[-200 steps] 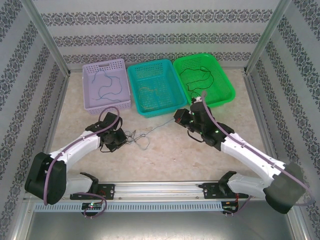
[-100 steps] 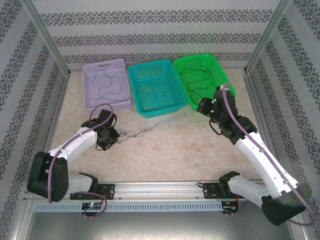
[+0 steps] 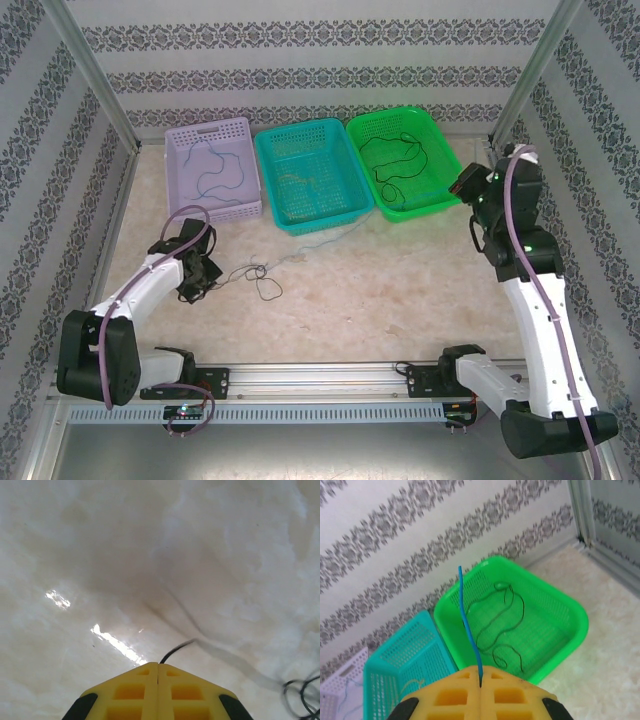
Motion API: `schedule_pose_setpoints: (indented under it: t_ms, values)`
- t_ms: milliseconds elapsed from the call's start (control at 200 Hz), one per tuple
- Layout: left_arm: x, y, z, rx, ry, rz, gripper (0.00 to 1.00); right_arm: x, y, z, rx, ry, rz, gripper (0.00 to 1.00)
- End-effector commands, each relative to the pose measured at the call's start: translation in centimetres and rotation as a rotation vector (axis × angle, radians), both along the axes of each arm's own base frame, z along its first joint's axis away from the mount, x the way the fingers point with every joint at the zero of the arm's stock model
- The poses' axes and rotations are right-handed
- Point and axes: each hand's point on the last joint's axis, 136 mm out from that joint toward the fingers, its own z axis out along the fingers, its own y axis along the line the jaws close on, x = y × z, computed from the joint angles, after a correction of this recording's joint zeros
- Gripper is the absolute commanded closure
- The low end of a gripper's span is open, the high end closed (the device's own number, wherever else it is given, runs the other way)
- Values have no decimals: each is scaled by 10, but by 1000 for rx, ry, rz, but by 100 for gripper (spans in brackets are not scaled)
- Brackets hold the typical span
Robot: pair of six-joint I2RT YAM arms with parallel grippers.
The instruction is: Untangle the cables
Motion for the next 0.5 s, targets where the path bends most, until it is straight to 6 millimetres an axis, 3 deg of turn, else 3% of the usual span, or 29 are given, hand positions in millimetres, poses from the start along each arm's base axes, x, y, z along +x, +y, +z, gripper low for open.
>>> schedule_pose_setpoints:
  t_ms: [0,170,405,495]
  values:
    - [-1,11,1,36,35,-13,100,-4,-19,35,-39,-82,-49,100]
    - [6,18,-3,43,47,-1,100,-1,-20,68,-51,-152,-43,100]
    - [7,37,-9,62,76,20,100,-4,-34,101,-72,-225,-84,100]
    - [7,42,-14,53,77,30,100,-1,-29,108,-48,-245,-54,100]
